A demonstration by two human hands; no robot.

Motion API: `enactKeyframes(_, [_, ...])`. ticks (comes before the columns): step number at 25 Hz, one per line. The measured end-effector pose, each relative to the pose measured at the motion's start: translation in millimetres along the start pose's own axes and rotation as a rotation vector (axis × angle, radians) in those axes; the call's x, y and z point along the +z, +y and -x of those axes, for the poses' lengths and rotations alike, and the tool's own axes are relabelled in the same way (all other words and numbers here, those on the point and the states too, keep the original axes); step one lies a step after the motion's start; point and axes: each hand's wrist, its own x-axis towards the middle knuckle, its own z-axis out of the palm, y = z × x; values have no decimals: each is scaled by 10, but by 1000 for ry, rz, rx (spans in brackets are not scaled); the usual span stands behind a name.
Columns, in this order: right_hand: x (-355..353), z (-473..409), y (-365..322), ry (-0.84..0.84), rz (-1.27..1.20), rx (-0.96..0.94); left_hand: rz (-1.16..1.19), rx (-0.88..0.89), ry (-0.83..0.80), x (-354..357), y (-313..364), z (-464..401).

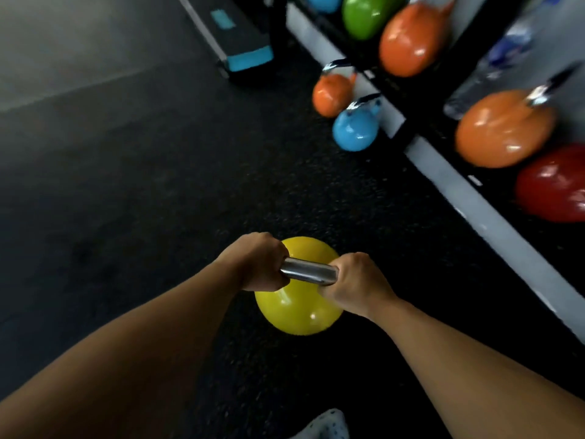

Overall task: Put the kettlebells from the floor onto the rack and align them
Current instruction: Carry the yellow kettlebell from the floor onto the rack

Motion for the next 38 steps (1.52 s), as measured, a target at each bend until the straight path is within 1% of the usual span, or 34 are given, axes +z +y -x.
enactKeyframes(4, [-918,50,905,160,29,122,-81,181,40,-498,957,-1002])
enactKeyframes(8, [-1639,218,1808,275,42,321,-176,381,62,-781,1947,-1947])
enactKeyframes(12, [-2131,375,2542,392,60,514,-265,595,131,-893,2806,-2822])
enactKeyframes(14, [-2359,496,2851,432,60,606,-291,690,131,-941,3245,-3157])
enactKeyframes(16, [-2544,622,3131,474,55,668,-294,771,129,-969,3648,-3428])
enactKeyframes(19, [-2740,777,3504,534,32,721,-283,849,136,-926,4156,-3714])
enactKeyframes(23, [-2838,954,4134,630,1,772,-301,922,154,-748,4806,-4064])
enactKeyframes(30, [-3059,1143,4905,830,22,808,-322,937,256,-582,5704,-4483])
enactKeyframes(32, [-3126,1154,5115,822,-7,797,-320,932,265,-575,5896,-4614])
enactKeyframes(35, [-3174,1092,5370,747,-54,813,-312,903,237,-497,6043,-4779])
enactKeyframes(38, [-3215,1026,5613,771,-101,811,-269,867,219,-440,6162,-4911])
